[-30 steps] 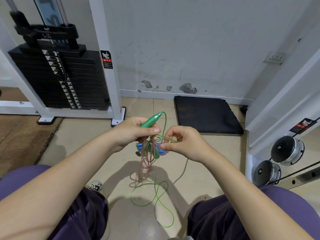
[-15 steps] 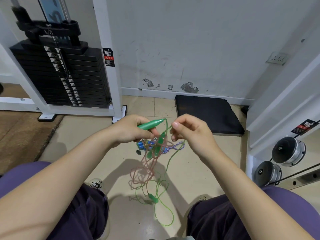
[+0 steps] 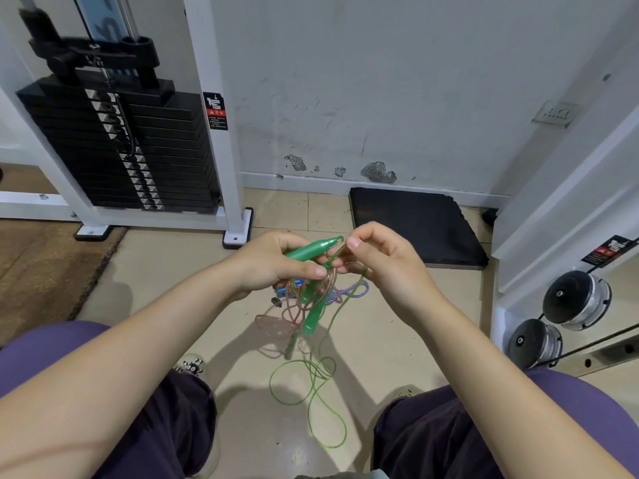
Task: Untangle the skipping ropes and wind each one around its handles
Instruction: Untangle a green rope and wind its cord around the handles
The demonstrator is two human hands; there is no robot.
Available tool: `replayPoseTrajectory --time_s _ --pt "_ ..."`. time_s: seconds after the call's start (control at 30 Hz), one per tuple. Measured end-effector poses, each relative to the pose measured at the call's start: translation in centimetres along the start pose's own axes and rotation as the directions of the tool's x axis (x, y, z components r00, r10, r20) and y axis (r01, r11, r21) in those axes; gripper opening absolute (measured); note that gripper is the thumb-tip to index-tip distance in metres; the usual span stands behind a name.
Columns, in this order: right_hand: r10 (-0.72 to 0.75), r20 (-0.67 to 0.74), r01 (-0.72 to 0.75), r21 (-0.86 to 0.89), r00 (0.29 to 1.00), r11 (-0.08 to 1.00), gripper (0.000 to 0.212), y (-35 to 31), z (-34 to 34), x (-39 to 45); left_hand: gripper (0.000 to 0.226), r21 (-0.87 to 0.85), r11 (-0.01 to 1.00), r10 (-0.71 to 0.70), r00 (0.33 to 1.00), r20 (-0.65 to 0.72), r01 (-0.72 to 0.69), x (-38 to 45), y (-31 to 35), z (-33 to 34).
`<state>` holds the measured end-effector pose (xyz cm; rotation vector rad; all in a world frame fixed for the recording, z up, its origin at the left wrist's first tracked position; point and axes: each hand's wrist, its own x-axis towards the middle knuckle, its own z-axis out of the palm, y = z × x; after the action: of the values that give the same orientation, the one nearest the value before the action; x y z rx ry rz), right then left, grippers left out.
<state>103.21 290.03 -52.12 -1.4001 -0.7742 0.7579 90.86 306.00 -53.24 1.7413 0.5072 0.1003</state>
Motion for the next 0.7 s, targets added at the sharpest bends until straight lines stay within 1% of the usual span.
replayPoseTrajectory --time_s 0.1,0.23,0.3,0.37,0.47,0.53,0.63,0.67,0.7 --pt "0.026 -0.039 -0.026 -0.007 0.999 1.000 0.014 0.0 -0.1 0.1 0.015 0.008 1.000 -0.008 0.999 0.051 0.008 -0.1 0.1 -0.2" --pt "0.052 -0.050 -0.054 -0.031 0.997 0.998 0.015 -0.2 -0.1 0.0 0.013 0.028 0.999 -0.020 0.999 0.048 0.018 -0.1 0.1 -0.3" --pt "0.049 -0.049 -0.052 -0.060 0.998 0.997 0.014 -0.3 -0.1 0.0 0.013 0.030 0.999 -0.014 0.997 0.069 0.012 -0.2 0.0 -0.2" --pt "0.038 -0.053 -0.042 -0.069 0.998 0.997 0.014 -0.5 -0.1 0.0 0.009 0.028 1.000 -0.009 0.998 0.066 0.007 -0.2 0.1 0.0" --pt "0.037 -0.082 -0.039 -0.023 0.996 0.999 0.015 -0.7 -0.2 0.1 0.019 0.032 0.999 0.025 1.000 0.017 -0.026 -0.1 0.2 0.0" --pt "0.049 -0.094 -0.052 -0.030 0.994 0.998 0.016 -0.6 -0.4 0.1 0.026 0.024 0.998 0.063 0.998 0.000 -0.063 0.1 -0.1 -0.3" --pt "0.049 -0.037 -0.052 -0.074 0.998 0.996 0.016 -0.4 -0.1 -0.1 0.036 0.001 0.997 0.078 0.996 0.042 -0.078 0.1 -0.6 0.0" --pt "0.047 -0.022 -0.048 -0.071 0.999 0.996 0.017 -0.4 0.0 -0.1 0.032 -0.016 0.997 0.071 0.995 0.064 -0.070 0.2 -0.8 0.1" --pt "0.043 -0.017 -0.044 -0.057 0.999 0.997 0.018 -0.4 0.1 -0.2 0.023 -0.037 0.997 0.069 0.994 0.086 -0.066 0.3 -0.9 0.4"
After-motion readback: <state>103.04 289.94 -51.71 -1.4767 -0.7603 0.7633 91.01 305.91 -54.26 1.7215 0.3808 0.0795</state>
